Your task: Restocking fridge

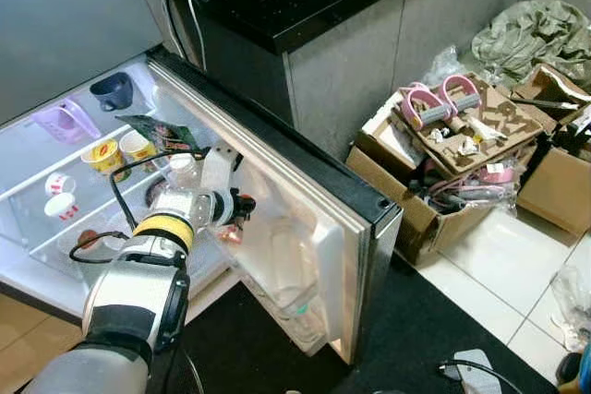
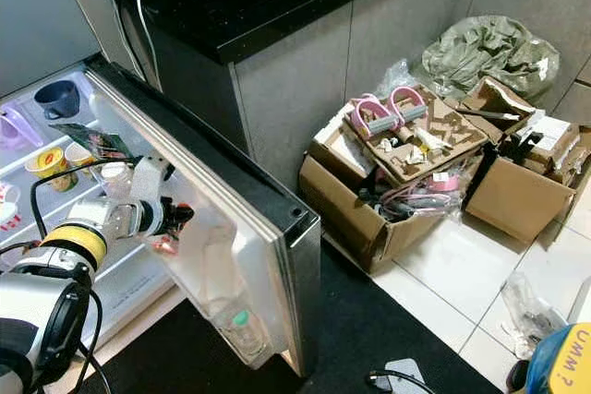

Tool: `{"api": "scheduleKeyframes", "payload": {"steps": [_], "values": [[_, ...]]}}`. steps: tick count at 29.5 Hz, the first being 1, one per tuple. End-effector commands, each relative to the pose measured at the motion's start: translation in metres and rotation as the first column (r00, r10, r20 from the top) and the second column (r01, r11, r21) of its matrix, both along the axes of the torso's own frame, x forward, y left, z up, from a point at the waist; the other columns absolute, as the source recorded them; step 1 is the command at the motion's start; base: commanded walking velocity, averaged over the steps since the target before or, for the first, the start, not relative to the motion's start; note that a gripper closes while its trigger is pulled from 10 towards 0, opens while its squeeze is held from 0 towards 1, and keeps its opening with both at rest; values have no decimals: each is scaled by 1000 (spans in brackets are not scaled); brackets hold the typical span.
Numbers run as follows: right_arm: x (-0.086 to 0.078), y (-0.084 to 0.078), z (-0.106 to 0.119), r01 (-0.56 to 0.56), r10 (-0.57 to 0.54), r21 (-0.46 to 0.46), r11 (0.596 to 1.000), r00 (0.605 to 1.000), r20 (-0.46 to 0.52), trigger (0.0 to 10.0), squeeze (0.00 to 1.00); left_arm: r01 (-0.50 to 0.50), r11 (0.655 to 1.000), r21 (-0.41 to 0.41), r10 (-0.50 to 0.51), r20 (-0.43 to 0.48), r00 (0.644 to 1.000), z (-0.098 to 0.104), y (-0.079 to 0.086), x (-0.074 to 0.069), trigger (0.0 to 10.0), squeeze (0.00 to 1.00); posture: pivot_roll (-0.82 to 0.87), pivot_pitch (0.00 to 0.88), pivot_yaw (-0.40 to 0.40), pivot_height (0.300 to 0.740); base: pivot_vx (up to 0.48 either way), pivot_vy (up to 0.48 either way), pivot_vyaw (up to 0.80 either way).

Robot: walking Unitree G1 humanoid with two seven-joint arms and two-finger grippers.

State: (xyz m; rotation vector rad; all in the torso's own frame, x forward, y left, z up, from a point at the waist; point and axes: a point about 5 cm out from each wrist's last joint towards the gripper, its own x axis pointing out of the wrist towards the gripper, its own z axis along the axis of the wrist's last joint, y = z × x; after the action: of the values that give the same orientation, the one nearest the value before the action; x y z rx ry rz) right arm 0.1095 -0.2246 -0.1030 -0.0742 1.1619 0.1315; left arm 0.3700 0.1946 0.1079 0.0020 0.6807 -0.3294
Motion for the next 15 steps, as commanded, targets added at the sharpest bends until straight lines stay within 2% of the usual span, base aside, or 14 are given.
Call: {"api": "scheduleKeyframes", "payload": {"steps": [1, 3, 5, 10, 13, 14, 15], "values": [[-10, 16, -6, -12, 14, 48, 999, 999, -36, 10000, 0, -25, 1000, -17, 27, 156, 987, 26, 14, 9, 0, 0, -113, 93, 125, 740, 0, 0, 0], [-10, 16, -6, -13, 15, 48, 999, 999, -35, 10000, 0, -18, 999, -32, 23, 176, 984, 27, 13, 9, 0, 0, -108, 96, 124, 740, 0, 0, 0], [-10, 16, -6, -14, 15, 47, 999, 999, -35, 10000, 0, 14, 996, -85, 6, 233, 972, 31, 10, 8, 0, 0, -108, 96, 124, 740, 0, 0, 0], [-9, 15, -5, -19, 20, 43, 999, 999, -36, 10000, 0, 93, 987, -134, -50, 294, 954, 31, 5, 3, 0, 0, -104, 92, 121, 740, 0, 0, 0], [-9, 15, -5, -19, 21, 43, 999, 999, -35, 10000, 0, 105, 984, -142, -55, 315, 947, 32, 4, 2, 0, 0, -104, 90, 120, 740, 0, 0, 0], [-8, 14, -5, -19, 21, 42, 999, 999, -32, 10000, 0, 127, 982, -138, -68, 367, 928, 35, 4, 1, 549, 0, -106, 90, 121, 740, 0, 0, 0], [-7, 14, -5, -19, 20, 41, 999, 999, -30, 10000, 0, 142, 981, -132, -78, 401, 913, 37, 4, 1, 549, 0, -106, 90, 121, 740, 0, 0, 0]]}}
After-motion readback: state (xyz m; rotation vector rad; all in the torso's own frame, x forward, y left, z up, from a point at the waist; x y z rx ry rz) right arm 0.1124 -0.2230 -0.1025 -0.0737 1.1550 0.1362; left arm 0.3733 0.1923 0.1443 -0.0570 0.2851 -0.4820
